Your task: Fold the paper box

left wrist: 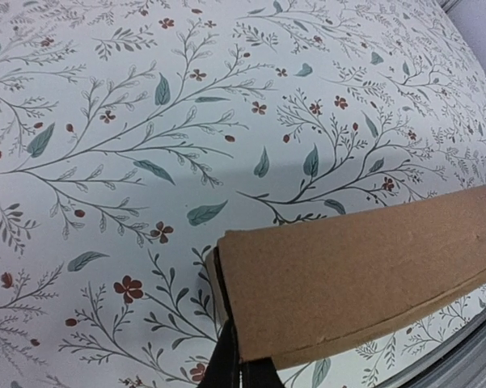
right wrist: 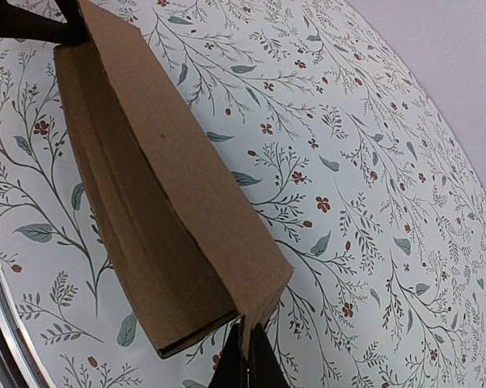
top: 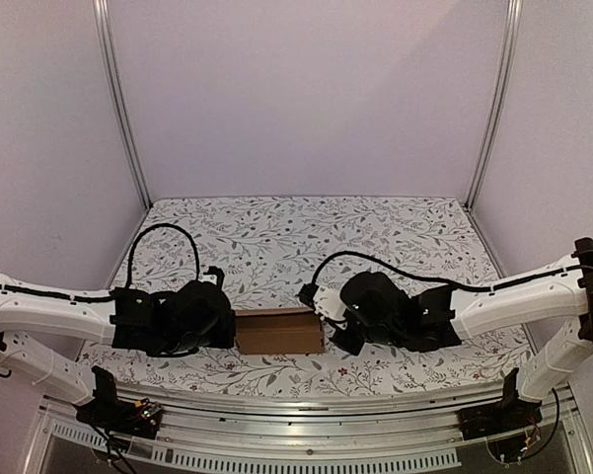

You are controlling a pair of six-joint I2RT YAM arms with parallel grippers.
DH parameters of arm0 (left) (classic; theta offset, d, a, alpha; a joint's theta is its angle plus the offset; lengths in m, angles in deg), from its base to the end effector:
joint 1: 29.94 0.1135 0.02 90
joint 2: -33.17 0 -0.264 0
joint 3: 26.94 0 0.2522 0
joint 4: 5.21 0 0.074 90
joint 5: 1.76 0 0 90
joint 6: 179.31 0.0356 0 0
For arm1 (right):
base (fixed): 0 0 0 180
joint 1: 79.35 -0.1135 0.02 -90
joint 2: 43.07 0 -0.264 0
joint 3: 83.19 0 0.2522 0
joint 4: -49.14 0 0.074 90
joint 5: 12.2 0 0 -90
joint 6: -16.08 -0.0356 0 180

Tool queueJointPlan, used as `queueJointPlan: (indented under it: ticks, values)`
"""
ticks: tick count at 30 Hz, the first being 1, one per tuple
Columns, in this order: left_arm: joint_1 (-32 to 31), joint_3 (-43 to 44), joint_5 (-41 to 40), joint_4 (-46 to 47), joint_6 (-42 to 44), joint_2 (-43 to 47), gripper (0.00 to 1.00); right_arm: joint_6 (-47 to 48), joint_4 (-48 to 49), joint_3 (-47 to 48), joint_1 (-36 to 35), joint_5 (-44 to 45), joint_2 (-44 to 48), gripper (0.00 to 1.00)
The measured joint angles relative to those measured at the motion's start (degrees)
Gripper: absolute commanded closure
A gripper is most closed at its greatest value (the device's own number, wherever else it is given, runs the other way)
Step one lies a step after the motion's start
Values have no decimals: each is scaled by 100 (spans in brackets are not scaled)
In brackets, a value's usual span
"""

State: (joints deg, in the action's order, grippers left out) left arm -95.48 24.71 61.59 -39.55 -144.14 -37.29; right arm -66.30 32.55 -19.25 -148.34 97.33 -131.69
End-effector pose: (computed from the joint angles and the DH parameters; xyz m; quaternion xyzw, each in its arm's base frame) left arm 0.1114 -0.2063 0.1963 0.0136 0.9260 -0.1581 0.3426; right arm 0.1271 0.2979 0.2012 -0.5016 0.7478 0.0746 0.4285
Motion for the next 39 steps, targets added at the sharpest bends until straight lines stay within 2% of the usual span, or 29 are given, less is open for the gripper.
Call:
queueJointPlan:
  ticks: [8,16,24,39]
  values:
    - [0,0,-46,-35,4,-7,100,-682,-787,564,2,-258,17,100]
    - [0,7,-59,-26,83,-7,100,-1303,-1143,669,0,-514,17,100]
    - [-2,103,-17,-68,210,42,83,-1655,-1331,669,-26,-577,9,100]
    - [-2,140,-94,-140,271,20,83,-1744,-1362,664,-90,-579,-83,100]
